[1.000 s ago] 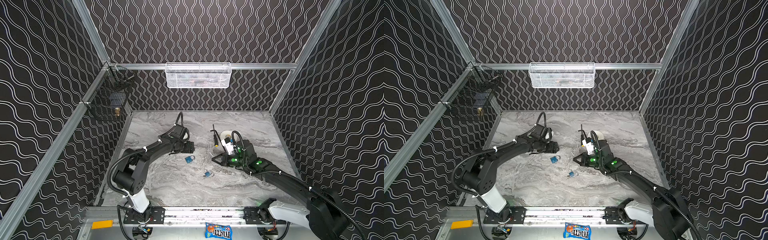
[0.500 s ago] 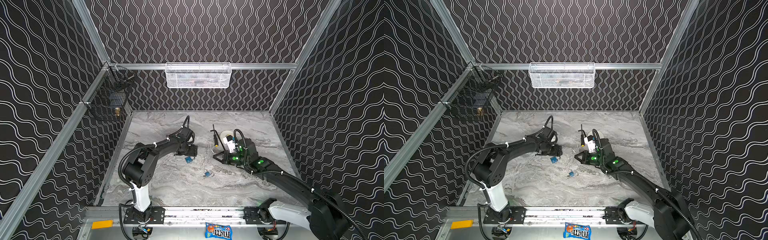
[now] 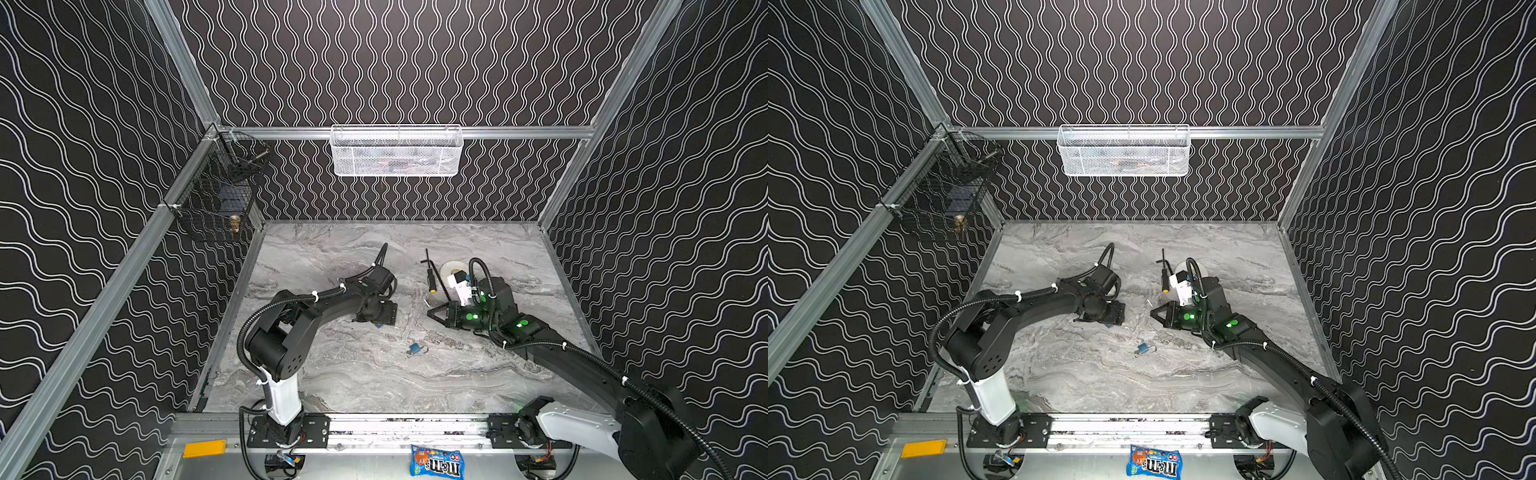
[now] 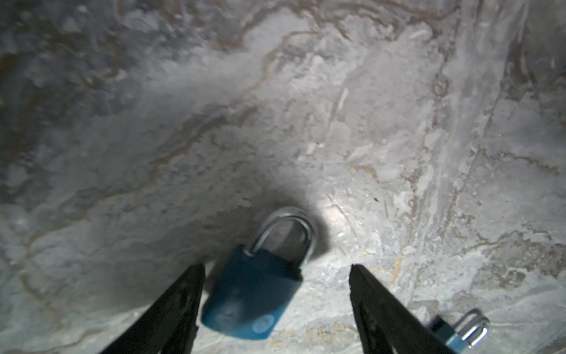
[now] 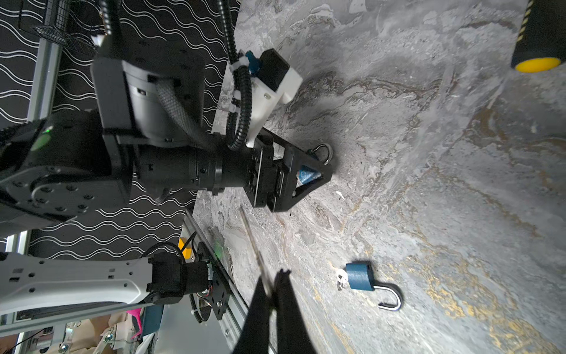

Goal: Unlock with the key
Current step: 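Lower the left gripper and close it on the locked blue padlock body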

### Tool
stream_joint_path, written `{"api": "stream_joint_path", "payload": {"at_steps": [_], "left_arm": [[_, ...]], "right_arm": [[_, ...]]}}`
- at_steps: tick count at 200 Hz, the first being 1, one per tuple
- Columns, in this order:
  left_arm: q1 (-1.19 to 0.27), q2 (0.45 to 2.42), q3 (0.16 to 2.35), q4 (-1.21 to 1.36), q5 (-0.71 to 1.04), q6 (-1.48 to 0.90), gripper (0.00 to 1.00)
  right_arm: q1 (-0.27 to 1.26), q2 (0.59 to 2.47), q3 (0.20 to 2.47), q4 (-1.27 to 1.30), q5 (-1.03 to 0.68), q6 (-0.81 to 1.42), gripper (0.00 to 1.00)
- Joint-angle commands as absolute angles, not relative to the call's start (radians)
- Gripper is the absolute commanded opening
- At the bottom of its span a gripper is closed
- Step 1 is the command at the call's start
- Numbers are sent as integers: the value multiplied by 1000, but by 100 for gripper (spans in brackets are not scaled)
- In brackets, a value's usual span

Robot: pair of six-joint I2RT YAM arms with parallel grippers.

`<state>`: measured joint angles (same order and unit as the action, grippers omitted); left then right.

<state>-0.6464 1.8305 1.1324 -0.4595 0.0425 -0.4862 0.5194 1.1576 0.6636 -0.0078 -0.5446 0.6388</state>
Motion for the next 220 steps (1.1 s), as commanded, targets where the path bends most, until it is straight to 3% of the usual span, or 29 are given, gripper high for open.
{"api": "stream_joint_path", "payload": {"at_steps": [1,100,220], "left_arm": [[-677,1831,1129,-520,-56,-567,78],[-773,1916,1241,-653,-206,-673,67],[-785,1968,1277,-674,-226,-713,57]], "right_arm": [[516,1161,658,18,-567,624,0],[476,1153,652,11,-621,595,0],[445,1148,618,47,-664,606,0]]}}
